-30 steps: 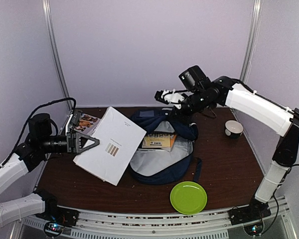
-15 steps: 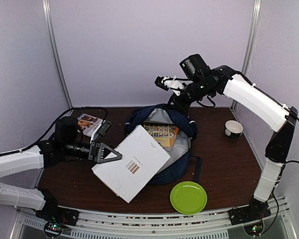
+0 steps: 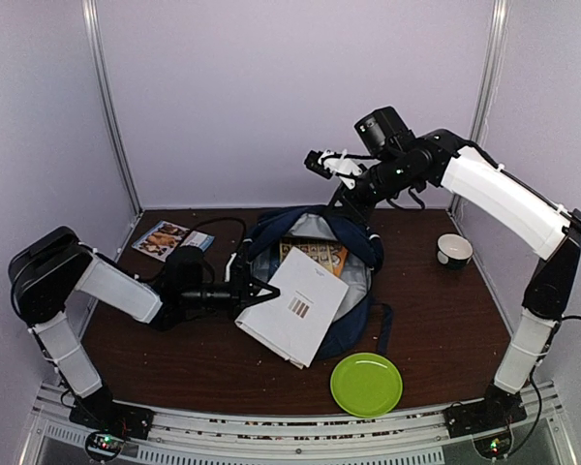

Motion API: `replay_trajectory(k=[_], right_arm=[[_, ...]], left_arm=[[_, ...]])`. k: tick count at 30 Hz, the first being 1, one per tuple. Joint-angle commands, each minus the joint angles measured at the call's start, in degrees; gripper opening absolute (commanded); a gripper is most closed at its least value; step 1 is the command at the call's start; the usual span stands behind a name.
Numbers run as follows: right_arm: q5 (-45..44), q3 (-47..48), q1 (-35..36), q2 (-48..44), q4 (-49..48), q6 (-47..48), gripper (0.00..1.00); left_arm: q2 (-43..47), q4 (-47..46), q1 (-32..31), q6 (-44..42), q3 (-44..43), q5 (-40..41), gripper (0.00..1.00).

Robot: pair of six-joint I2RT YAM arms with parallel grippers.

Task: Pack the student bag
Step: Place the book in the largest pocket of the bag.

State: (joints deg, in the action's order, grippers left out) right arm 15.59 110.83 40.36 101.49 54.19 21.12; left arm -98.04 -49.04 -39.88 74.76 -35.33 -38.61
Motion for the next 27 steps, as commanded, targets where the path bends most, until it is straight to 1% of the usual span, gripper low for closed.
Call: replay_trajectory(k=[1, 3, 5, 10, 12, 14, 16, 22, 27], right_arm=[[2.8, -0.6, -0.2, -5.0, -4.7, -0.6, 0.00], [3.3, -1.2, -0.1, -5.8, -4.5, 0.1, 0.00], [3.4, -2.0, 0.1, -6.6, -4.7, 0.4, 0.00], [3.8, -2.8, 0.2, -7.9, -4.7, 0.5, 0.00], [3.7, -3.0, 0.3, -8.2, -4.8, 0.4, 0.00], [3.7, -3.2, 0.2, -8.5, -4.8, 0.3, 0.00], [3.9, -3.0, 0.3, -8.6, -4.9, 0.3, 0.00], [4.5, -2.5, 0.6, -9.0, -4.7, 0.2, 0.00], [5.7, -3.3, 1.1, -9.9, -4.1, 1.6, 0.00]], left_arm=[[-10.9, -27.5, -0.2, 15.1, -5.7, 5.8, 0.23], [-15.8, -32.2, 0.0, 19.3, -8.1, 6.7, 0.22], [-18.2, -32.5, 0.5, 20.3, -9.1, 8.3, 0.21], [-19.3, -32.4, 1.4, 19.4, -10.7, 9.0, 0.23], [-19.6, -34.6, 1.6, 20.4, -12.0, 7.1, 0.23], [-20.3, -38.7, 1.7, 22.9, -13.8, 4.6, 0.23], [-19.9, -38.9, 1.9, 23.8, -13.4, 4.7, 0.24], [-21.1, -33.5, 3.2, 23.6, -11.9, 9.3, 0.23], [-21.1, -21.5, 3.4, 18.6, -16.0, 9.0, 0.24]])
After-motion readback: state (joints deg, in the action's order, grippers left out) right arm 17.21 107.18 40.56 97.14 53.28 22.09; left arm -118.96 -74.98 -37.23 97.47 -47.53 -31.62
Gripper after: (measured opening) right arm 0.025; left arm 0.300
